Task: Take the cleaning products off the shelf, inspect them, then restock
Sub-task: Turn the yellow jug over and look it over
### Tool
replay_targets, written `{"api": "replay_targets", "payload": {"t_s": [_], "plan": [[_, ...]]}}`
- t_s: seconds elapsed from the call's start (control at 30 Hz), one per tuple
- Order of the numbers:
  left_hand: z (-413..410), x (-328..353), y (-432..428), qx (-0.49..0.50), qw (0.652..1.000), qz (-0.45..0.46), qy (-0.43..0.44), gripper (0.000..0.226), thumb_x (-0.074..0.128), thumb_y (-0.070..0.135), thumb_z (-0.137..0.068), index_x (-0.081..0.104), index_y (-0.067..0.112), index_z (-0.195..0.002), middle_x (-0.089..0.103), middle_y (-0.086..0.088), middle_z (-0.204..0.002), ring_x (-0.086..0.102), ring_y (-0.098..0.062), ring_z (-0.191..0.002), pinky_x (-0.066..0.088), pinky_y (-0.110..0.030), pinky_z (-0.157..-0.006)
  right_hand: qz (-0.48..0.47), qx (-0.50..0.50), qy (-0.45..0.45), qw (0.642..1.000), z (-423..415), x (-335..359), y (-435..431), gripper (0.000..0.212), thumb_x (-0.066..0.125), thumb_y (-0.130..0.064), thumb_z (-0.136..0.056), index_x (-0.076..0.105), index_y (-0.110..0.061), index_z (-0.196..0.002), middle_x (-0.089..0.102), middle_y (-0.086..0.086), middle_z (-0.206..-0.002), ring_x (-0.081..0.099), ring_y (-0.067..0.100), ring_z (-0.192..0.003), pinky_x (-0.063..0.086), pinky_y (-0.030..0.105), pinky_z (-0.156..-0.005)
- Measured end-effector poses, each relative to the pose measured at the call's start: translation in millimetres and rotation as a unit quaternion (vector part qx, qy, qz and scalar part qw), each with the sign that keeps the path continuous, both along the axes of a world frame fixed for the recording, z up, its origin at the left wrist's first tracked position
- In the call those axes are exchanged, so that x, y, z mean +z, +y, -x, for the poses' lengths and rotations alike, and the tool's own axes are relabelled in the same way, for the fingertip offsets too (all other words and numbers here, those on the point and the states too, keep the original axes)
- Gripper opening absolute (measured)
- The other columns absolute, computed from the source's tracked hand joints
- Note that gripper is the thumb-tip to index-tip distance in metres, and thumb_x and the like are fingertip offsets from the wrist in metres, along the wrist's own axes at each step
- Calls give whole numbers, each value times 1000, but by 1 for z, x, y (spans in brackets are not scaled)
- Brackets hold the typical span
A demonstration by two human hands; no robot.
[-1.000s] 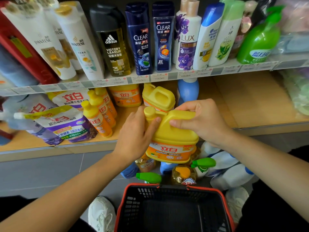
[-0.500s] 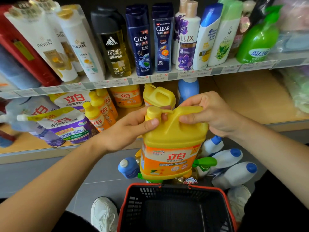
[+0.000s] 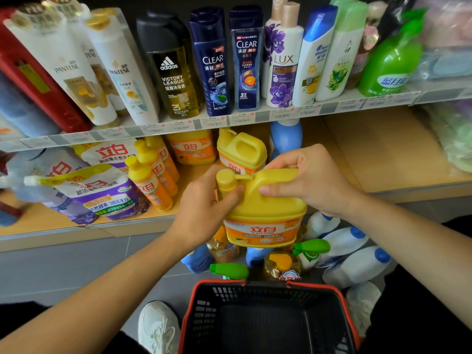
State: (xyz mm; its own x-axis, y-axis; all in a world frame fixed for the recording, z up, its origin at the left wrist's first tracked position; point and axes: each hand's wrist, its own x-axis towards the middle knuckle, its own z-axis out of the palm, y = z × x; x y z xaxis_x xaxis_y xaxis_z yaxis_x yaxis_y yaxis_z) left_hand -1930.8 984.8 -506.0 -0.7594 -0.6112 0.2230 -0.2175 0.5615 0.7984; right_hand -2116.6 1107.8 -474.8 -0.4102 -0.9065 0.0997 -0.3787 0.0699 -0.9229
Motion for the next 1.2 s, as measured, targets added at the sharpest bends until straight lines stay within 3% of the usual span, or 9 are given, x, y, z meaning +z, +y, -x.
{"api": "replay_targets", "payload": {"t_s": [0.17,0.33,0.57,0.67,0.8,0.93,1.07,1.2], "plan": [[0,6,-9,-80,994,15,69,32,61,30,-100,60,21,-130,68,11,-119,64,-16,-116,55,-38,-91,7,-9,-67,998,2,0,0,42,87,-28,-54,79,-6,-89,78,7,-83,74,17,-78,60,43,-78],[3,10,-7,-89,995,15,49,24,63,32,-96,71,13,-107,71,2,-107,66,-18,-104,55,-46,-83,2,14,-28,1000,-2,1,3,44,87,-34,-56,80,-8,-91,78,4,-87,74,17,-87,61,39,-80],[4,11,2,-102,994,-15,33,17,61,28,-96,66,12,-98,67,-2,-94,62,-17,-91,50,-37,-76,-2,33,9,999,-4,-2,6,36,91,-25,-63,80,-11,-94,77,-8,-86,72,5,-85,59,27,-79],[4,10,1,-112,992,-46,43,21,52,24,-101,65,8,-100,66,-4,-94,61,-21,-92,50,-45,-79,2,33,-5,999,-4,-3,6,39,90,-27,-61,80,-10,-94,78,-5,-86,73,9,-86,60,30,-79],[2,3,-8,-116,991,-43,49,34,45,34,-104,62,14,-126,67,0,-120,61,-21,-115,51,-50,-93,19,15,-73,997,3,-6,3,44,86,-26,-57,79,-3,-94,78,8,-87,75,21,-86,62,37,-78],[-3,-11,-17,-110,983,-145,37,55,50,35,-103,35,20,-154,58,3,-140,56,-17,-130,52,-38,-100,44,-18,-174,984,16,-7,4,34,86,-15,-57,77,-6,-89,78,9,-83,74,19,-78,61,32,-71],[-7,-21,-21,-122,962,-243,-31,47,53,33,-97,54,17,-141,69,6,-129,64,-14,-121,54,-25,-94,82,-62,-226,969,30,-3,7,29,85,-16,-56,76,-13,-84,77,3,-79,74,16,-77,59,27,-69],[-9,-30,-26,-67,961,-263,-57,60,71,36,-87,51,24,-143,67,8,-131,65,-11,-118,57,-34,-96,109,-70,-263,956,38,2,11,29,81,-13,-67,73,-6,-93,74,-2,-70,70,7,-66,54,18,-63]]}}
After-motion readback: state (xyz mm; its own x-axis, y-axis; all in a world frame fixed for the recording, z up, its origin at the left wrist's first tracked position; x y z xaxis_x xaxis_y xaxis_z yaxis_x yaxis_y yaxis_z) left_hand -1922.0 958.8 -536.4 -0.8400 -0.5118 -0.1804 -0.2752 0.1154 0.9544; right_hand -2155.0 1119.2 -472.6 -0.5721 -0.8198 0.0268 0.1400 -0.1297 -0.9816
